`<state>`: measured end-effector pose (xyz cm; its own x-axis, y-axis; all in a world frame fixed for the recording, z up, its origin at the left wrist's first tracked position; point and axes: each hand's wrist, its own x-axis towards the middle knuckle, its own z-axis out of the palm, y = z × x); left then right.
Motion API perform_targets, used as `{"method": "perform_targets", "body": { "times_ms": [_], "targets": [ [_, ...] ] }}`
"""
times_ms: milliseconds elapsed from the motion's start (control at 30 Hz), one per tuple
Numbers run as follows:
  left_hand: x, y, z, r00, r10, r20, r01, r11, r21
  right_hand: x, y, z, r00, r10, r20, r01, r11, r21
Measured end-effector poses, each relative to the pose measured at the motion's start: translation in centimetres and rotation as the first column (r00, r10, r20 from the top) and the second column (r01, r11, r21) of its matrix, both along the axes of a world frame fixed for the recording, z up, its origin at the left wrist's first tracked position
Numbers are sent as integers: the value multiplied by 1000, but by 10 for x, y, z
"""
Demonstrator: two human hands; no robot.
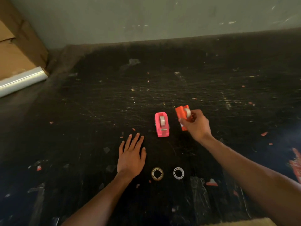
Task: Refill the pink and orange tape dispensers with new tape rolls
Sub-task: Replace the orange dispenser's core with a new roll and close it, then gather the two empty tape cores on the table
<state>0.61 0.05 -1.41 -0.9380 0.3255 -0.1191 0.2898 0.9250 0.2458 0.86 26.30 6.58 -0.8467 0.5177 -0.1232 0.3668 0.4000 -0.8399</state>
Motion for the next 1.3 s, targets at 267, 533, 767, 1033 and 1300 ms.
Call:
{"method": "perform_targets", "body": {
  "times_ms": [267, 533, 767, 1033, 1300],
  "targets": [
    [0, 0, 1, 1000, -3, 4, 3, 1000, 3, -44, 0, -24, 945, -143, 294, 123, 989, 85],
    [-1, 1, 3, 1000, 1, 13, -1, 999, 32, -51, -5, -25, 892, -118, 437, 55, 987, 154],
    [2, -12, -2, 999, -3, -35, 13, 957, 290, -13, -3, -35, 969, -102, 226, 107, 994, -8],
    [32, -22, 20, 945, -279, 170, 190, 892, 411, 77, -2, -38, 886, 447, 123, -462, 874, 148],
    [37, -9, 26, 875, -466, 133, 454, 884, 111, 93, -16, -18, 446, 788, 424, -888, 448, 101]
  ]
}}
